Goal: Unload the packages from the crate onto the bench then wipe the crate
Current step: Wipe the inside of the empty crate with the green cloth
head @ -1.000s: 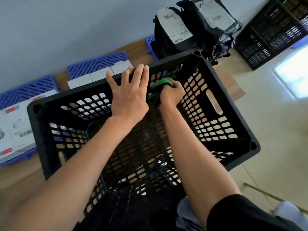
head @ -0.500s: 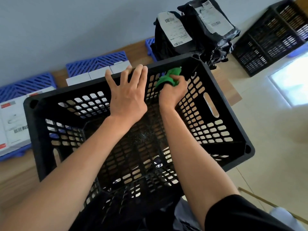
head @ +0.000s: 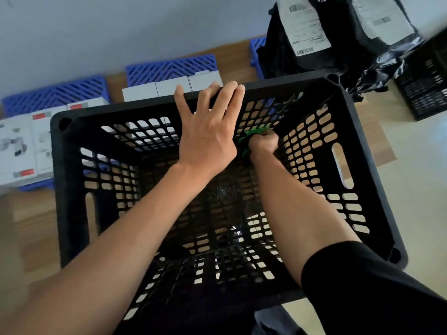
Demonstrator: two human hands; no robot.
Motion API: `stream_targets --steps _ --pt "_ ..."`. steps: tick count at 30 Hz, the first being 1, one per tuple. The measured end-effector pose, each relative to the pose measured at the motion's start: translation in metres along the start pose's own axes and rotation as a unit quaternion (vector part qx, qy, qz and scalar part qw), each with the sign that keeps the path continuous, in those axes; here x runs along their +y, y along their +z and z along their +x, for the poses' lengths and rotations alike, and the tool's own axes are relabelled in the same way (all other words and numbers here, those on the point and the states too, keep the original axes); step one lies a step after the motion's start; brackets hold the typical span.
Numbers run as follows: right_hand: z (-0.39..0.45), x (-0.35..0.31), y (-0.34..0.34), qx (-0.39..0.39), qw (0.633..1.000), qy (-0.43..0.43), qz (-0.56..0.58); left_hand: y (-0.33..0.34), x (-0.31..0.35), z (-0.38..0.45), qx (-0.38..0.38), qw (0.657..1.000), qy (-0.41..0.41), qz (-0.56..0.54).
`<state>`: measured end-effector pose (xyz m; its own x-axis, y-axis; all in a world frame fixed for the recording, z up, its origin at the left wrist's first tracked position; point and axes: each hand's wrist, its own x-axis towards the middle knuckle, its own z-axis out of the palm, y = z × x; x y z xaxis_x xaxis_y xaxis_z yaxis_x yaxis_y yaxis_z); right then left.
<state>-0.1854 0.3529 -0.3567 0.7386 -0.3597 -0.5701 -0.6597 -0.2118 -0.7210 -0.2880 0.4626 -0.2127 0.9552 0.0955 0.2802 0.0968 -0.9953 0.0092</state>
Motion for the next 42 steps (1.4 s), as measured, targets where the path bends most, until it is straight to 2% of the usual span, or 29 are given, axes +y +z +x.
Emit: stream_targets --steps 4,7,10,13,16,20,25,28,30,34,37,40,42 --pt "-0.01 -0.001 -0.009 -0.014 0.999 0.021 0.045 0.001 0.0 0.0 -0.006 1.0 -0.007 -0.001" --pt "-0.017 -0.01 -0.02 0.005 0.991 0.046 0.129 0.0 0.001 0.0 -0.006 1.0 -0.006 -0.002" --pt "-0.025 -0.031 -0.032 0.021 0.965 0.088 0.244 0.001 -0.001 0.0 -0.002 1.0 -0.003 -0.006" --pt "-0.038 -0.052 -0.047 0.027 0.952 0.06 0.299 0.0 -0.002 -0.001 -0.007 1.0 0.001 -0.011" --pt "-0.049 -0.074 -0.06 0.054 0.954 0.002 0.296 -0.003 -0.002 -0.001 -0.015 1.0 0.003 -0.022" --pt "-0.066 -0.086 -0.069 0.051 0.943 -0.083 0.319 -0.005 -0.003 -0.001 -0.021 0.999 0.006 -0.031" --pt "-0.081 -0.091 -0.087 0.038 0.953 -0.216 0.211 -0.008 -0.003 -0.002 -0.028 0.999 0.003 -0.041" --pt "-0.081 -0.087 -0.108 0.006 0.967 -0.242 0.081 -0.011 -0.002 -0.005 -0.037 0.998 0.001 -0.045" --pt "-0.08 -0.081 -0.121 -0.009 0.96 -0.279 -0.02 -0.013 -0.002 -0.008 -0.046 0.998 0.003 -0.048" --pt "-0.081 -0.069 -0.144 -0.026 0.921 -0.366 -0.128 -0.018 0.005 -0.018 -0.065 0.995 -0.008 -0.076" --pt "-0.078 -0.066 -0.161 -0.027 0.882 -0.425 -0.204 -0.022 0.024 -0.041 -0.08 0.986 -0.022 -0.145" --pt "-0.073 -0.071 -0.173 -0.028 0.829 -0.486 -0.274 -0.026 0.052 -0.068 -0.133 0.962 -0.008 -0.239" --pt "-0.069 -0.076 -0.176 -0.027 0.809 -0.502 -0.304 -0.026 0.069 -0.08 -0.165 0.943 -0.008 -0.29"
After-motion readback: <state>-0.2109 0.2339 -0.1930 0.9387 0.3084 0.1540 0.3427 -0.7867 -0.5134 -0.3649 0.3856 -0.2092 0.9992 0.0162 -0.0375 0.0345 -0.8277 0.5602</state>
